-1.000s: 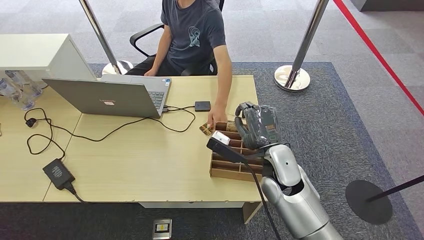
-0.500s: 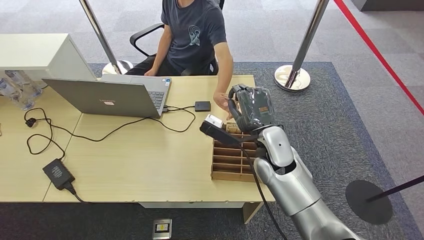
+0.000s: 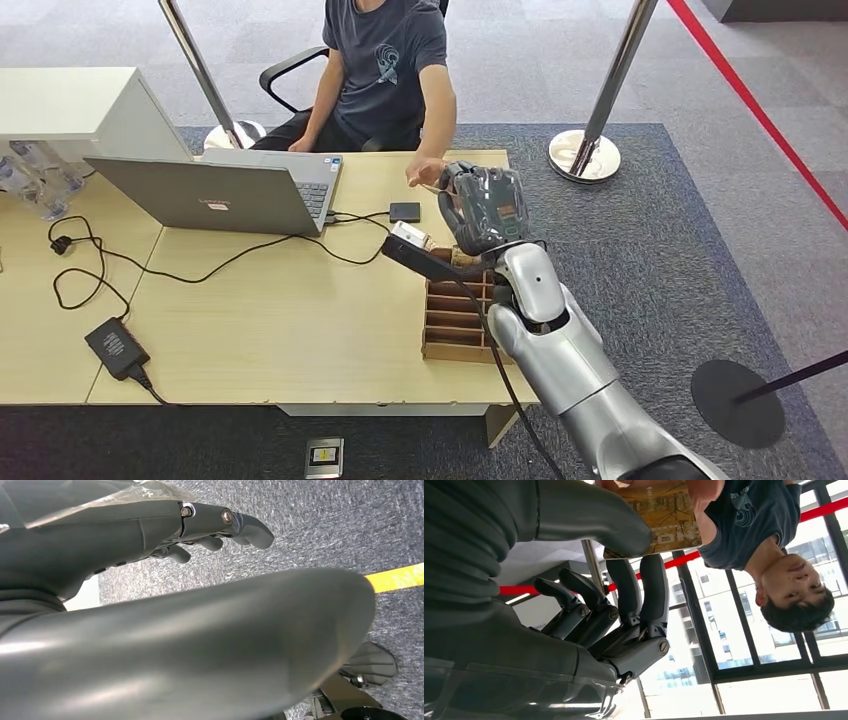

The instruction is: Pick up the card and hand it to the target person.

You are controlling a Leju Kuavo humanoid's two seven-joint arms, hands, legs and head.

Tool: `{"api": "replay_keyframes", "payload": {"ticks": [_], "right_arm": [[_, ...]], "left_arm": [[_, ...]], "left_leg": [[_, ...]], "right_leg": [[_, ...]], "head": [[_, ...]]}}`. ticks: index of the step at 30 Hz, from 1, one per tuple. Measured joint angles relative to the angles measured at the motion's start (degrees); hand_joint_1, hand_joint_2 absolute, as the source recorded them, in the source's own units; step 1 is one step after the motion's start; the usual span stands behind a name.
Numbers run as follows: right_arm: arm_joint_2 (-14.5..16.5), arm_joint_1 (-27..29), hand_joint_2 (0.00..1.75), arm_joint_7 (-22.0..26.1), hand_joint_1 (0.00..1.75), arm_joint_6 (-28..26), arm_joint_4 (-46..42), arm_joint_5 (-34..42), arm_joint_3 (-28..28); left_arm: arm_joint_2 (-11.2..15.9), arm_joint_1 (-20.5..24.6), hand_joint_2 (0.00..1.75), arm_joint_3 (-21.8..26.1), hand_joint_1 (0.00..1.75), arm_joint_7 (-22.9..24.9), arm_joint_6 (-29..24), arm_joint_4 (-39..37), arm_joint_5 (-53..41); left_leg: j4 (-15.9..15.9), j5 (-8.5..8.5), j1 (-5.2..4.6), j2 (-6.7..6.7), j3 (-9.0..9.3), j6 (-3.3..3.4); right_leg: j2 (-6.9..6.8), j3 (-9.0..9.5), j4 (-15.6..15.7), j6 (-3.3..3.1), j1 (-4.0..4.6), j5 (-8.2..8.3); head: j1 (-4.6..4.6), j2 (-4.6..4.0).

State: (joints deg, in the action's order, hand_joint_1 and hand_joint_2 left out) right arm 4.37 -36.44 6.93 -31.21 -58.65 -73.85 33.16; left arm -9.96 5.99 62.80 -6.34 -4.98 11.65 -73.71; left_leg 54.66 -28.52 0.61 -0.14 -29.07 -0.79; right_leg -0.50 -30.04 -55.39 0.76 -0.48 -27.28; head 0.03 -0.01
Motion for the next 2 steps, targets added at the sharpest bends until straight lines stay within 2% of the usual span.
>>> {"api": "replay_keyframes", "payload": {"ticks": [2], "right_arm": [[0.4,-0.4,1.75,0.2,1.75,-0.2,0.8,0.1,0.0]], "left_arm": [[0.0,0.0,0.00,0.0,0.00,-0.1,0.0,0.0,0.0]], "left_leg": [[0.0,0.00,0.00,0.00,0.00,0.00]], "right_leg": [[0.00,0.00,0.0,0.00,0.00,0.00]], "head": [[-0.01,0.00]]}}
